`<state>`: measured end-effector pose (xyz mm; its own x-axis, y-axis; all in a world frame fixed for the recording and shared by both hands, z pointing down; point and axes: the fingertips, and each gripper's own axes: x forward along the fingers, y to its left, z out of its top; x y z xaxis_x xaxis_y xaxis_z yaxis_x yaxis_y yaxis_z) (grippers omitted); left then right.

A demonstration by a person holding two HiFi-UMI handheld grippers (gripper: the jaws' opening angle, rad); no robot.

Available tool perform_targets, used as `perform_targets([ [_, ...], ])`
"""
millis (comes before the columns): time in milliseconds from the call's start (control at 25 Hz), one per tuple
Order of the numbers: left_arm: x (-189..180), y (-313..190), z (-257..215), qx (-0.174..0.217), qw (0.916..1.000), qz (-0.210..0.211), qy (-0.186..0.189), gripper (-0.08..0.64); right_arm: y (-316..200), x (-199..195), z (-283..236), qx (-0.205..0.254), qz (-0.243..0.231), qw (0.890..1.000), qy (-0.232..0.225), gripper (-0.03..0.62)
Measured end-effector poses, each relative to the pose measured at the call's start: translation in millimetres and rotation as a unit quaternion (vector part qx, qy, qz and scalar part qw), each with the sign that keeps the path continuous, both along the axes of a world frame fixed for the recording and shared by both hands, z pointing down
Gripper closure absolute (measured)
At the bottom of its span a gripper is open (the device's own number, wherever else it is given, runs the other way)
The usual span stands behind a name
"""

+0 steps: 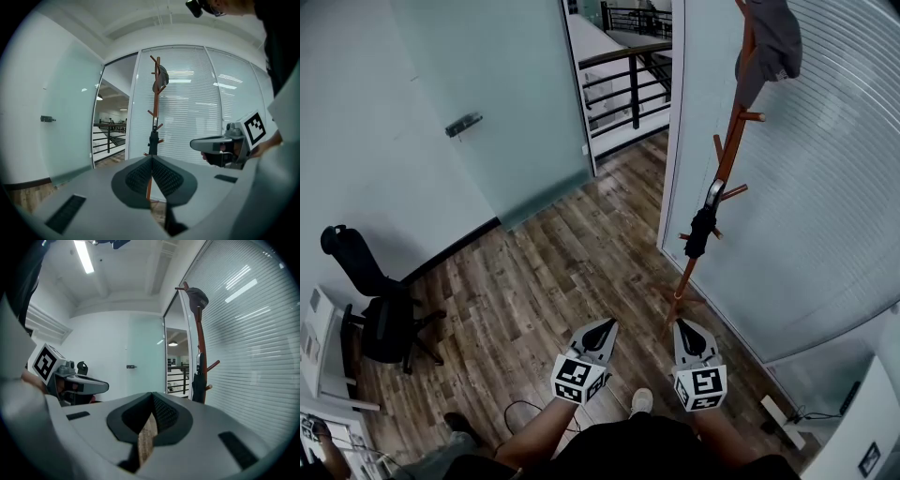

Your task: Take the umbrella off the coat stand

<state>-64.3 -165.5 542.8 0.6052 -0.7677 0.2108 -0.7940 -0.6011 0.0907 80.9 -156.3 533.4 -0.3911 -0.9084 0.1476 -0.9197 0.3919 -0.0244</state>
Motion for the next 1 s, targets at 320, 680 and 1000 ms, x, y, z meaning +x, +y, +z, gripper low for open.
perform_targets([
  [320, 27, -28, -2, 0.009, 0.9996, -0.026, -0.001, 0.548, -29, 48, 13, -0.011, 0.005, 1.000, 0.001, 0.586],
  [680, 36, -43, 8, -0.004, 0.9997, -0.022, -0.009, 0.548, -50, 62, 23, -0.017, 0.021, 0.999, -0.019, 0.586],
  [1000, 35, -76, 12, -0.010, 0.9998, -0.019, 0.003, 0.548, -73, 59, 20, -0.019, 0.018, 1.000, -0.007, 0.586],
])
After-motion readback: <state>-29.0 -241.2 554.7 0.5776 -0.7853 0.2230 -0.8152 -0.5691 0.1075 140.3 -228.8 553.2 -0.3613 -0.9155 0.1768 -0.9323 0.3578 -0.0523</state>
